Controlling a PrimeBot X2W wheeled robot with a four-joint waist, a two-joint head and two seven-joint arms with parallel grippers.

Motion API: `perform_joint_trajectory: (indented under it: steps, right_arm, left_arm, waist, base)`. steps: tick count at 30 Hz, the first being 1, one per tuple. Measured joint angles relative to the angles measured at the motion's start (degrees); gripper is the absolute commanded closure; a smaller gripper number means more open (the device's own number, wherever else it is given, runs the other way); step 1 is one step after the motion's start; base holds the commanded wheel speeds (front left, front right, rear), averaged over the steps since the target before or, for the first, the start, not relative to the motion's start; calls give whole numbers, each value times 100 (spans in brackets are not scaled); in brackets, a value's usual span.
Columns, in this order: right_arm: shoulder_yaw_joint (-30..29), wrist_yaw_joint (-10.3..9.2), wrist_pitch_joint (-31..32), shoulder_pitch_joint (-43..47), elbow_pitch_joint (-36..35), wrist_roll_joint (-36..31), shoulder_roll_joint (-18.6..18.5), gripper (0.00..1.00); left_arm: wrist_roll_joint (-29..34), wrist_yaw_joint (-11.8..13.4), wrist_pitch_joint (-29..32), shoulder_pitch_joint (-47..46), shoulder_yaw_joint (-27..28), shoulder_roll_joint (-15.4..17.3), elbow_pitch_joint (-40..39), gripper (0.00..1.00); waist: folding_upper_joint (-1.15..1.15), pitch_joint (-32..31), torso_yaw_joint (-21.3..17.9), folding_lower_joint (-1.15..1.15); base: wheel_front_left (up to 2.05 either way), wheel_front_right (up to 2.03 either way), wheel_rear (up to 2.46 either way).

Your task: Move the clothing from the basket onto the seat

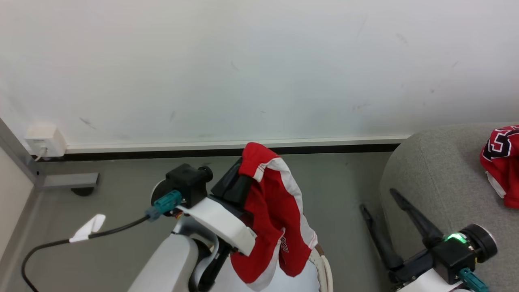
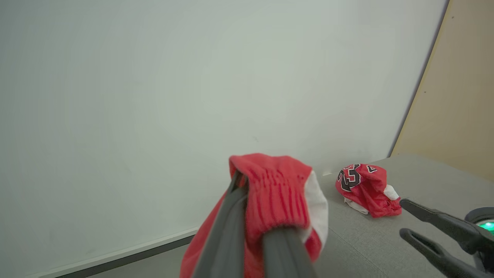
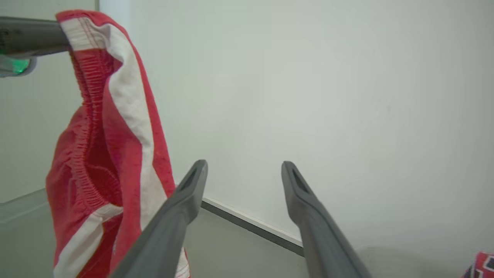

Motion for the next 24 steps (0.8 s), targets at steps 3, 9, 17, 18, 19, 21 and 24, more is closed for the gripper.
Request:
perform_joint_trajectory:
  steps: [3,9,17,18,19,21,24]
  right_arm:
    - [768,0,1,-243,-15,436,-333,0]
    - [2058,0,49,-774,283,1118,-715,0]
    - [2933,0,20,-1656,1343,1337,-275,0]
    - [2995,0,18,-1757,1491,1383,-170,0]
    - [3008,0,13,-1830,1600,1438,-69,0]
    - [2976,0,13,-1973,1814,1478,116,0]
    - [2776,0,12,-2010,1986,1692,321,100]
  left_arm:
    - [-34,0,66,93,-127,-27,-142,100]
    - [-38,-2,153,146,-409,-97,-302,100]
    - [-58,-47,326,185,-858,-137,-532,100]
    - [-86,-53,337,185,-900,-145,-559,100]
    - [-89,-54,356,184,-940,-153,-580,100]
    - [-122,-62,371,184,-1022,-172,-606,100]
    - [-155,-62,372,182,-1116,-193,-613,100]
  waist:
    - [0,-19,-5,0]
    - [0,-29,43,0]
    - [0,13,63,2]
    - [0,14,68,1]
    - [0,16,75,1]
    - [0,19,101,1]
    - [0,23,166,1]
  base:
    - [0,0,0]
    - [0,0,0]
    - [0,0,0]
    - [0,0,0]
    - [0,0,0]
    - [0,0,0]
    - [0,0,0]
